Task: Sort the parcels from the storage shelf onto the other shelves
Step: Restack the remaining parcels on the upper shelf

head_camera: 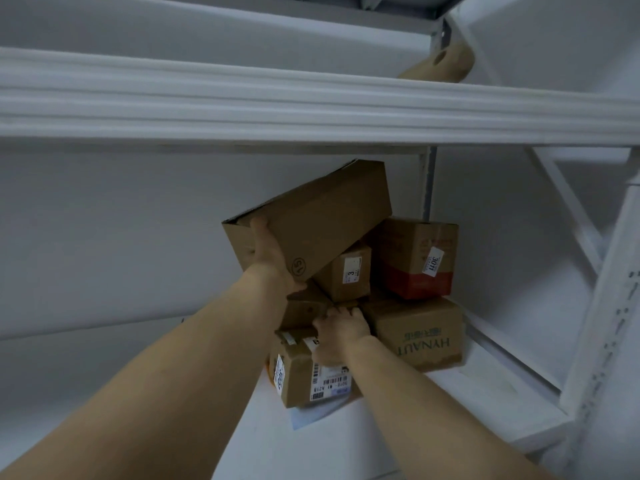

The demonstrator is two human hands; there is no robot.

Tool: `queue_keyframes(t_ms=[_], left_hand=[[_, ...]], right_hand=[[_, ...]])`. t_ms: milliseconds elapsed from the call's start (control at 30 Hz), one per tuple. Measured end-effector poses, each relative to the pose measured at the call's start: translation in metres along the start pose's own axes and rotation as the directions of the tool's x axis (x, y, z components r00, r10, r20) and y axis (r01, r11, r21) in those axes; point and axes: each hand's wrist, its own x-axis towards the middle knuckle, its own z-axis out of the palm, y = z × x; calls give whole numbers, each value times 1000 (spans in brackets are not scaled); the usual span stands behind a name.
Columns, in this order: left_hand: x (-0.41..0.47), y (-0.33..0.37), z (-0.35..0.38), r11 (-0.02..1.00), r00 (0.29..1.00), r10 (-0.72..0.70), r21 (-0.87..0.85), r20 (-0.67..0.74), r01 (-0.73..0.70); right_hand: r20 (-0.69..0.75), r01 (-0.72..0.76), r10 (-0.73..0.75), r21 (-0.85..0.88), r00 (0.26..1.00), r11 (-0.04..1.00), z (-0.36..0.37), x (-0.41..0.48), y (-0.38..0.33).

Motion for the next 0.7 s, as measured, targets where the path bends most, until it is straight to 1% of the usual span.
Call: queue_keyframes(t_ms=[67, 100, 167, 233, 300, 333, 433, 533, 700], left_hand=[[2, 0, 1, 1000, 999, 15, -16, 37, -15], [3, 0, 1, 999, 999, 17, -34, 35, -16], [5, 2, 3, 997, 999, 33, -67, 10, -32], [8, 6, 5, 993, 998, 55, -105, 4, -54], [13, 10, 7, 989, 998, 59, -135, 12, -57], [14, 11, 8, 989, 998, 59, -133, 2, -58], [20, 16, 8, 994, 996, 75, -81, -38, -78], [27, 18, 8, 993, 994, 98, -59, -53, -101], [35, 20, 7, 987, 988, 132, -79, -82, -138]], right_hand=[[-196, -71, 86, 81, 977, 994, -12, 1, 4], [-262, -111, 142, 130, 955, 985, -19, 3, 7], [-318, -189, 272, 269, 908, 944, -32, 8, 15], [-340, -229, 400, 445, 851, 866, -42, 16, 23], [-330, -232, 498, 596, 802, 769, -47, 23, 32], [-311, -226, 530, 656, 789, 721, -48, 27, 36], [-224, -241, 578, 749, 785, 617, -48, 40, 46], [-158, -272, 587, 771, 794, 576, -47, 55, 52], [-122, -250, 563, 805, 817, 537, -45, 73, 58]])
